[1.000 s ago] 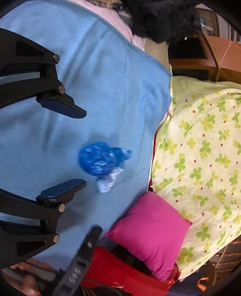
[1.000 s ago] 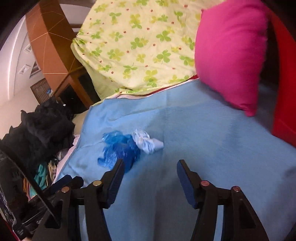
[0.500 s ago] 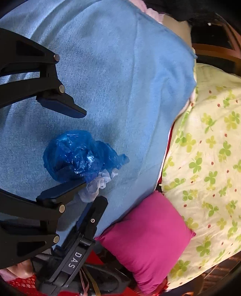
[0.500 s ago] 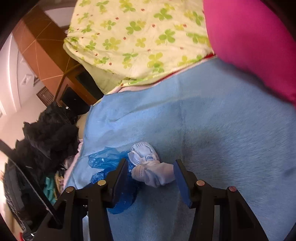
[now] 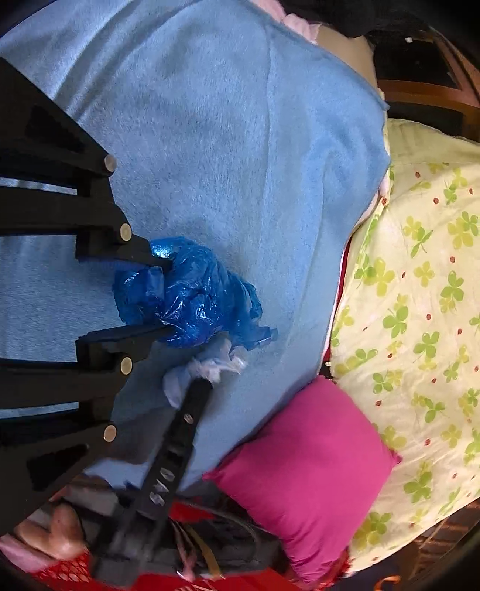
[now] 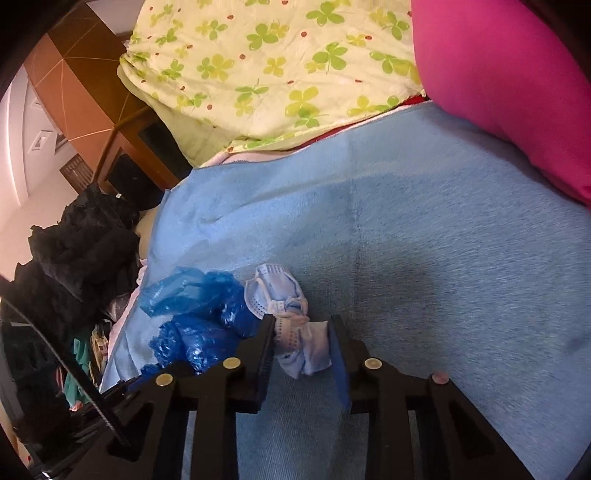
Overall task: Collect trash
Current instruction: 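Grasp the white mask with the right tool while the left tool grasps the blue plastic bag, then lift the blue plastic bag and white mask above the blanket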
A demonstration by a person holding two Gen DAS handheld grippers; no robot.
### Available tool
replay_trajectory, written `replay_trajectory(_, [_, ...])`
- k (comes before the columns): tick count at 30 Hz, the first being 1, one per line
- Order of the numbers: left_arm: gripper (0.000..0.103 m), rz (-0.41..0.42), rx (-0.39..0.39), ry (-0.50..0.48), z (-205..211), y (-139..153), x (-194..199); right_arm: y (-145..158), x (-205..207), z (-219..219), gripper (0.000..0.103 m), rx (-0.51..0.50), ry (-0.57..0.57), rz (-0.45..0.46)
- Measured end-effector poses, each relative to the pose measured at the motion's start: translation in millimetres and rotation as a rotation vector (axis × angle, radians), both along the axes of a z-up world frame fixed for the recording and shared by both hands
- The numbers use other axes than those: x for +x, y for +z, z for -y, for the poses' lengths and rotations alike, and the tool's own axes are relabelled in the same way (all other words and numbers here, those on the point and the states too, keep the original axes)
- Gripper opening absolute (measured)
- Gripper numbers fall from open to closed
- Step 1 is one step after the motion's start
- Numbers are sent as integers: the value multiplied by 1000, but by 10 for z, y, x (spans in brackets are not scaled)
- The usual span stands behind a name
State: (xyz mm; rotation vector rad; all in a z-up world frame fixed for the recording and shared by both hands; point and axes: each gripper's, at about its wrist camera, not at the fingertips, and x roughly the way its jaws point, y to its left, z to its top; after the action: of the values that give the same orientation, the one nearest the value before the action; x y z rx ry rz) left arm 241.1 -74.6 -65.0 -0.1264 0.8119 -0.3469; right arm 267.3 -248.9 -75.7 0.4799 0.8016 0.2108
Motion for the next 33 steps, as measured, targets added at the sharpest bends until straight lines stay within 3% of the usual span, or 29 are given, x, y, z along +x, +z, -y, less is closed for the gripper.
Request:
replay_trajectory(6, [23, -2, 30, 18, -71, 118, -302, 283, -305, -31, 30, -75, 6, 15])
replay_trajectory(13, [22, 57, 105, 42, -108, 456, -1049, 688, -1080, -133, 30, -166, 4, 70])
replay_trajectory(17, [22, 68, 107, 35, -154, 531, -1421, 690, -1617, -192, 30, -233, 10, 48])
replay_trajectory(26, [22, 28, 124, 11, -280, 372, -2032, 511, -2717, -207, 30, -251, 25, 6])
replay_trajectory(29, [22, 31, 166, -37, -218, 287, -2124, 463, -2832, -279, 30, -262, 55, 1])
replay_trajectory(33, [22, -2, 164, -62, -250, 185, -2063, 394, -2756, -338, 30, -258, 63, -37])
